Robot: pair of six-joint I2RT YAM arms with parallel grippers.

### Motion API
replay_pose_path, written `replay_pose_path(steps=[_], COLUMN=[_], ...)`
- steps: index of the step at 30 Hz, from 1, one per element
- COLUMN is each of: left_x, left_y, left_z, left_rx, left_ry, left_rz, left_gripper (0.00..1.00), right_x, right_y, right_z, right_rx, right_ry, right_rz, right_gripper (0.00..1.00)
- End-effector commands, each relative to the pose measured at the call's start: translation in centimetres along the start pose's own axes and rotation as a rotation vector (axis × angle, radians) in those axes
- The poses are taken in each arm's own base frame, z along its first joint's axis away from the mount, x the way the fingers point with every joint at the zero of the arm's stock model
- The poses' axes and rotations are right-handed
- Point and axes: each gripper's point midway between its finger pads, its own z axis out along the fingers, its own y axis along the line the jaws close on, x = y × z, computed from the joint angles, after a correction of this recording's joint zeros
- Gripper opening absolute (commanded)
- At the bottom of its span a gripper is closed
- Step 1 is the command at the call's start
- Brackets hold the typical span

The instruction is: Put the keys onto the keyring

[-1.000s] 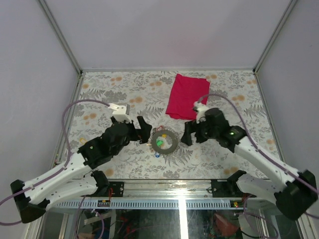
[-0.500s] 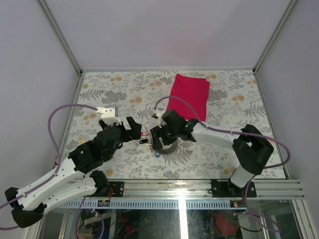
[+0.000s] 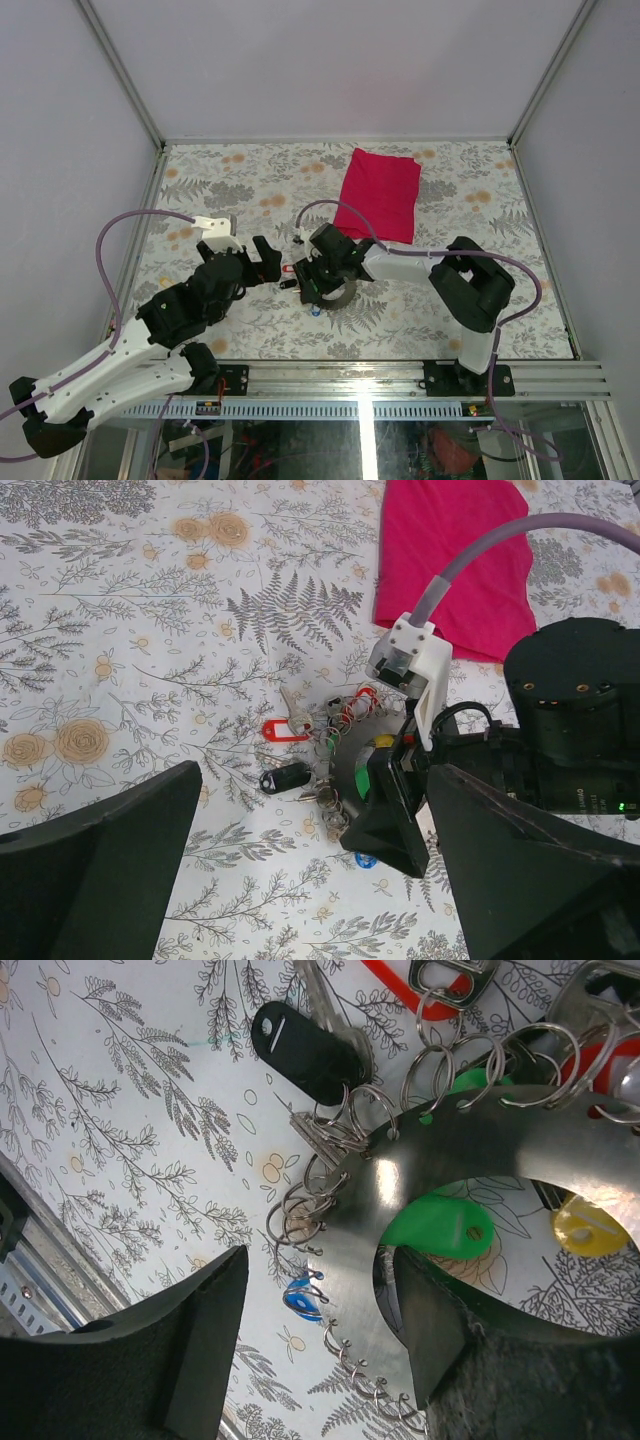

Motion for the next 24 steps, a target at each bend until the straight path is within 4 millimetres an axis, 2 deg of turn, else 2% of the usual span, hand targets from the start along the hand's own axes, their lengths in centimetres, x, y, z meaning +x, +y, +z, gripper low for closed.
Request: replay_pose_path(steps=[1, 10, 17, 24], left_x=[-1.1, -1.1, -1.1, -0.9], left_y=[0.2, 0.1, 0.1, 0.0], left_z=[0.1, 0.3, 0.3, 0.6], left_rx=[-0.024, -0.029, -0.031, -0.037], left_ry=[-0.044, -0.036, -0.033, -0.024], left_rz=[-0.021, -0.006, -0.003, 0.007], left_gripper=[1.0, 1.0, 1.0, 1.0], right_x=[-0.5, 0.3, 0.9, 0.9], right_y=[0.6, 0.9, 0.3, -0.7], right_z=[0.9, 1.8, 2.5, 3.3], right_rx=[-0.034, -0.088, -0.2, -0.299], right_ry=[0.016, 0.042, -0.005, -0.096], right_rz=[-0.021, 0.026, 0.224, 0.415], right_gripper=[0.66, 0.63, 0.56, 0.54])
